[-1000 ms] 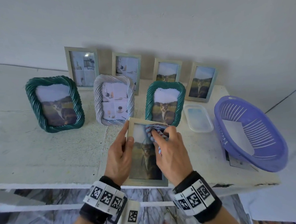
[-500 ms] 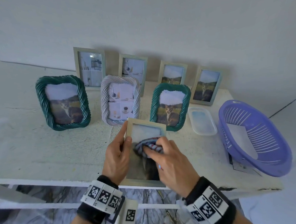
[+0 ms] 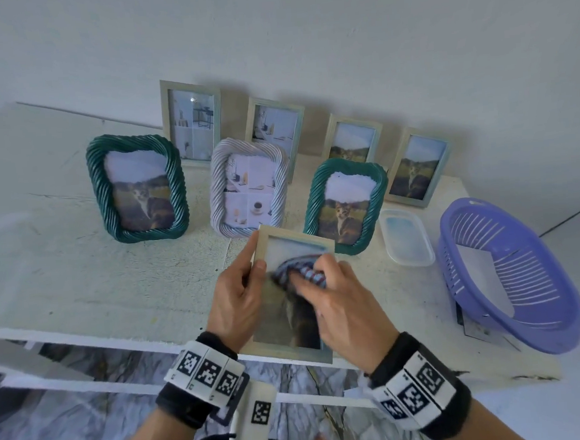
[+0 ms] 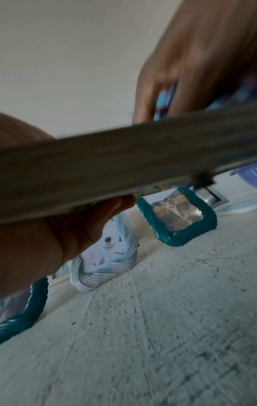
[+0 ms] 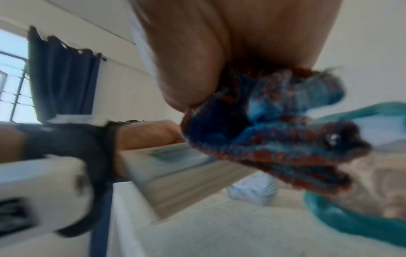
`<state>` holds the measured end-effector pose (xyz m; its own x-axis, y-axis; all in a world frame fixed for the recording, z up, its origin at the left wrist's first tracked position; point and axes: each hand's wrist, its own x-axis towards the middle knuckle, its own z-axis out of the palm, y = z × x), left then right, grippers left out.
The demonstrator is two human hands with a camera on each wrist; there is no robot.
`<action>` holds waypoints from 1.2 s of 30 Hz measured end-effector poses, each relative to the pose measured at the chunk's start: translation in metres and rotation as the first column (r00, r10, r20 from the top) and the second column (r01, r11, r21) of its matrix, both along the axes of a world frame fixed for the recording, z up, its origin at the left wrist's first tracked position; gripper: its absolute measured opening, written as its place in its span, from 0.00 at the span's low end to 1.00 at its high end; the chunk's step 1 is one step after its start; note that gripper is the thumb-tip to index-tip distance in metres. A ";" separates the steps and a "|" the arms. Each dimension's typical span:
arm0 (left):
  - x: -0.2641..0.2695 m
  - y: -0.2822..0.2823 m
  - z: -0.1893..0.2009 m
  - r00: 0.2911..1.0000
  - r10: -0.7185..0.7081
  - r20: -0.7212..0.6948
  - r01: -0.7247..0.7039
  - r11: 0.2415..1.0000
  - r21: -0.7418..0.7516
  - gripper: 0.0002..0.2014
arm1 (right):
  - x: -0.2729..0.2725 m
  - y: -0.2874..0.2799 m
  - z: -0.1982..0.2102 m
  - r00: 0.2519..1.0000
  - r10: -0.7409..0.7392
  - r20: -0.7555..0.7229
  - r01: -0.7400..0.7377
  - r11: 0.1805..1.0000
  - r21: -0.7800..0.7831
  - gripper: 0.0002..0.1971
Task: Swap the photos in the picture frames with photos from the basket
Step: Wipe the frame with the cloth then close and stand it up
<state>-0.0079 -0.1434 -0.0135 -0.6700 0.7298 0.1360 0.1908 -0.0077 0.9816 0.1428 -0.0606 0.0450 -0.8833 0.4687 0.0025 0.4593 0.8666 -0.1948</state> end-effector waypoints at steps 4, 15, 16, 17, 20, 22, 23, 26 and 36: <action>-0.004 -0.003 -0.004 0.999 0.019 -0.034 -0.019 1.000 -0.016 0.24 | 0.004 0.011 0.000 1.000 0.007 0.005 -0.007 1.000 -0.012 0.23; -0.010 -0.001 -0.004 0.999 0.043 0.025 -0.042 0.999 -0.034 0.23 | 0.003 0.016 0.002 0.999 -0.052 -0.013 0.052 0.998 0.026 0.24; -0.010 0.000 -0.003 0.999 0.038 0.029 -0.037 0.999 -0.030 0.23 | 0.002 0.016 0.003 0.998 -0.062 -0.011 0.062 0.998 0.032 0.24; -0.011 0.000 -0.003 0.999 0.038 0.033 -0.037 0.999 -0.028 0.23 | 0.002 0.011 0.002 0.999 -0.033 0.005 0.033 0.999 0.017 0.24; -0.015 -0.002 -0.005 0.997 0.060 0.052 -0.059 0.998 -0.033 0.23 | 0.014 -0.008 0.001 0.989 0.138 0.056 -0.133 0.987 -0.095 0.24; -0.013 -0.003 -0.007 0.998 0.054 0.041 -0.052 0.997 -0.049 0.23 | 0.014 0.002 0.004 0.990 0.124 0.074 -0.118 0.989 -0.085 0.24; -0.011 -0.002 -0.006 0.998 0.048 0.042 -0.046 0.997 -0.055 0.23 | 0.011 0.010 0.004 0.995 0.075 0.066 -0.071 0.996 -0.051 0.23; -0.012 0.001 -0.010 0.997 0.051 0.049 -0.049 0.997 -0.051 0.23 | 0.008 0.014 0.008 0.999 0.023 0.040 -0.023 1.000 0.003 0.23; -0.018 0.003 -0.015 0.996 0.048 0.073 -0.046 0.998 -0.030 0.22 | 0.007 0.005 0.009 0.992 0.112 0.060 -0.109 0.993 -0.047 0.21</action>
<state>-0.0256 -0.1408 -0.0284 -0.7111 0.7002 0.0642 0.1170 0.0279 0.9927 0.1502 -0.0558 0.0545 -0.9276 0.3666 -0.0722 0.3735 0.9042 -0.2072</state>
